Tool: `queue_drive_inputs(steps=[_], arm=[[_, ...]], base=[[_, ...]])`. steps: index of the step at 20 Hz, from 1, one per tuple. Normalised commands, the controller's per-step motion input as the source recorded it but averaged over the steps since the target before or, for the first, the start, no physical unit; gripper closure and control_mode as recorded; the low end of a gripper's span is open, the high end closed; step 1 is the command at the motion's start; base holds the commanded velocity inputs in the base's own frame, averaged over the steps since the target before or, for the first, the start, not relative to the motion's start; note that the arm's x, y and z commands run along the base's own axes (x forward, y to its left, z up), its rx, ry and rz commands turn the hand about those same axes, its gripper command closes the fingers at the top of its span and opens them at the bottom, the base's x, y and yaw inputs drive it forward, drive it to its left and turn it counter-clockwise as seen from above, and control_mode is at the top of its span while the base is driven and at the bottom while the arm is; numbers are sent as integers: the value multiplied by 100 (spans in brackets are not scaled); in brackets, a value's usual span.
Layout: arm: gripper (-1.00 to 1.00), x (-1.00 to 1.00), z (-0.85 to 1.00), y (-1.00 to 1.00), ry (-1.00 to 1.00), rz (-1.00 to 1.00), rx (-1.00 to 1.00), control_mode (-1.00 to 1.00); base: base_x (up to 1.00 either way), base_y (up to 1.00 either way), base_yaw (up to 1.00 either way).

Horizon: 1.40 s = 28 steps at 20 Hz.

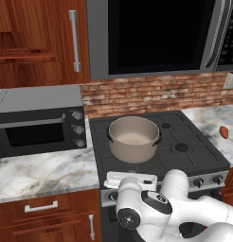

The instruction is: Turn on the burner for the pot on the stove. Wait thirty seconds for the pot to heat up. Then add the sweet potato to the pot.

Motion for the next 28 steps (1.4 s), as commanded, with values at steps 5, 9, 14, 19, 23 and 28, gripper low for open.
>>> queue_drive_inputs(steps=[5, 9, 14, 19, 23, 28], arm=[[100, 0, 0, 0, 0, 0, 0, -100], [100, 0, 0, 0, 0, 0, 0, -100], [100, 0, 0, 0, 0, 0, 0, -100], [100, 0, 0, 0, 0, 0, 0, -100], [100, 0, 0, 0, 0, 0, 0, -100], [100, 0, 0, 0, 0, 0, 0, -100]], base=[[0, 0, 0], [0, 0, 0], [0, 0, 0], [0, 0, 0], [0, 0, 0], [0, 0, 0]])
